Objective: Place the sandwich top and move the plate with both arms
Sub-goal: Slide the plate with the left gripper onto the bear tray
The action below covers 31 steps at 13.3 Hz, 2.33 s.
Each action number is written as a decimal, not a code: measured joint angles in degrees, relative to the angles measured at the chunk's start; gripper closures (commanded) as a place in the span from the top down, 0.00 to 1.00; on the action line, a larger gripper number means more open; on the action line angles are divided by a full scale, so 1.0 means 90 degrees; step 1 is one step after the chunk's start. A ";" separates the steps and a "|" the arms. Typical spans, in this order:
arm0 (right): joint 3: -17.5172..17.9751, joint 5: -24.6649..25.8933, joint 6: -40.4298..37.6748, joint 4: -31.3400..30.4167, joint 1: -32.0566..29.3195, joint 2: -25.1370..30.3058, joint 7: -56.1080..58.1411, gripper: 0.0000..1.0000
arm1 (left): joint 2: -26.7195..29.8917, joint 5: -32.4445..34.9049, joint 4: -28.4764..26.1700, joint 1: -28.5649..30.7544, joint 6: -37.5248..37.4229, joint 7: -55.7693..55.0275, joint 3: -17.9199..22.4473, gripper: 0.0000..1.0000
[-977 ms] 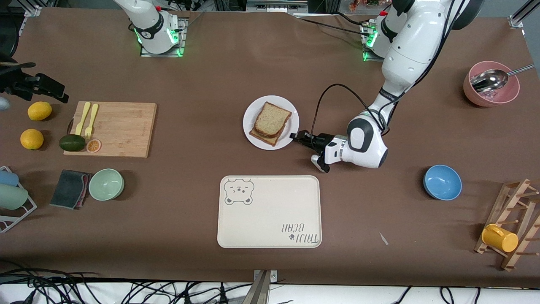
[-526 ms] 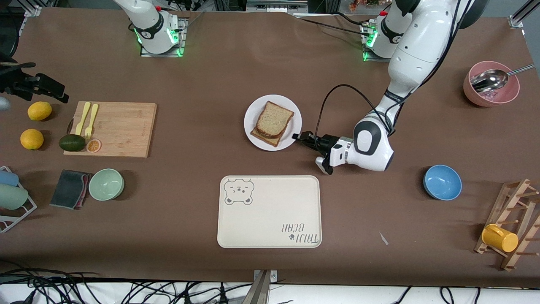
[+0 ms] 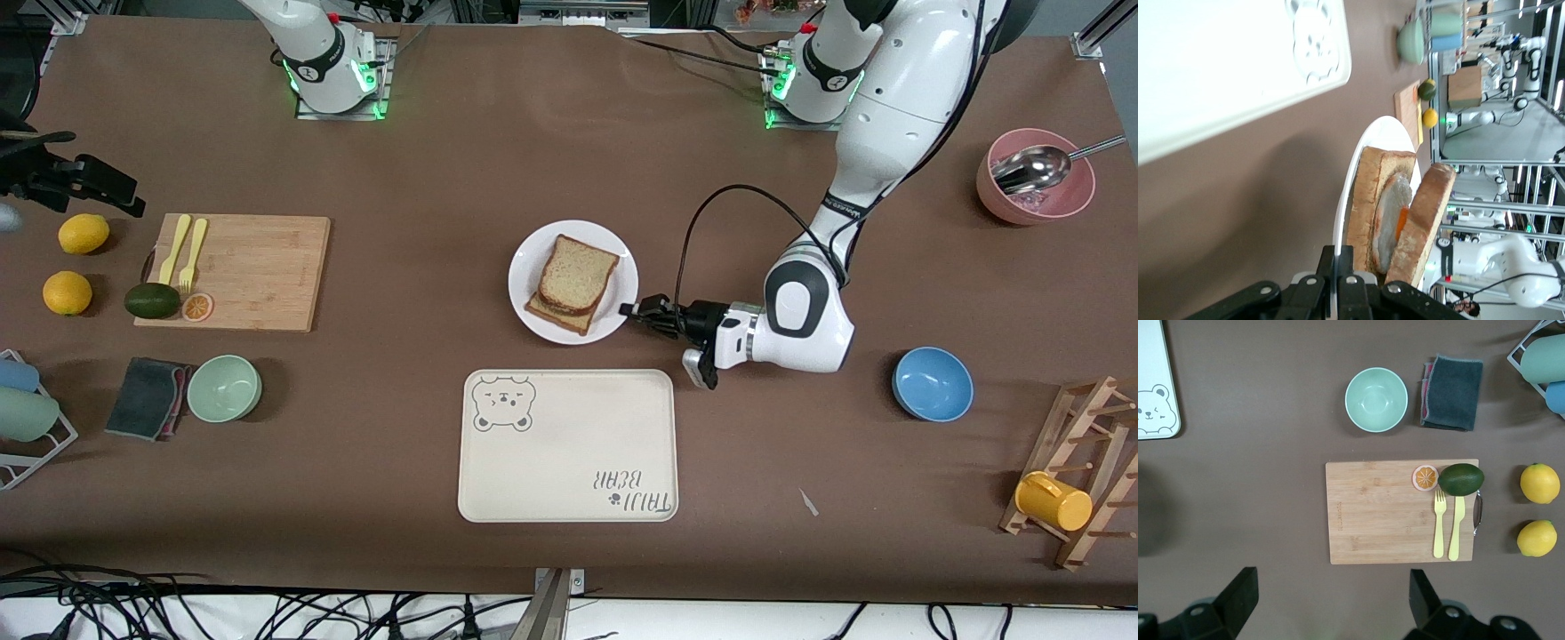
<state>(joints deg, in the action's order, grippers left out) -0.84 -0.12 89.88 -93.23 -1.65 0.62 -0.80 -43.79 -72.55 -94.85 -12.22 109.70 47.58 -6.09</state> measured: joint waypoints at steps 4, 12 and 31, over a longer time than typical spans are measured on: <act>0.0000 -0.0002 0.0000 0.0000 0.0000 0.0000 0.0000 1.00 | -0.0153 -0.0075 0.0588 0.0028 0.0028 -0.0422 0.0040 0.00; 0.0001 -0.0005 -0.0002 0.0004 0.0000 0.0000 0.0000 1.00 | -0.1570 -0.0076 0.2678 0.0114 0.0772 -0.1410 0.0086 0.00; 0.0002 -0.0007 -0.0003 0.0005 0.0000 0.0000 0.0000 1.00 | -0.2537 -0.0345 0.3847 -0.0232 0.2407 -0.2953 0.0024 0.00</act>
<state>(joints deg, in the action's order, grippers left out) -0.82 -0.19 89.84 -93.18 -1.65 0.62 -0.81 -66.63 -75.66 -60.23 -14.31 131.36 21.00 -5.87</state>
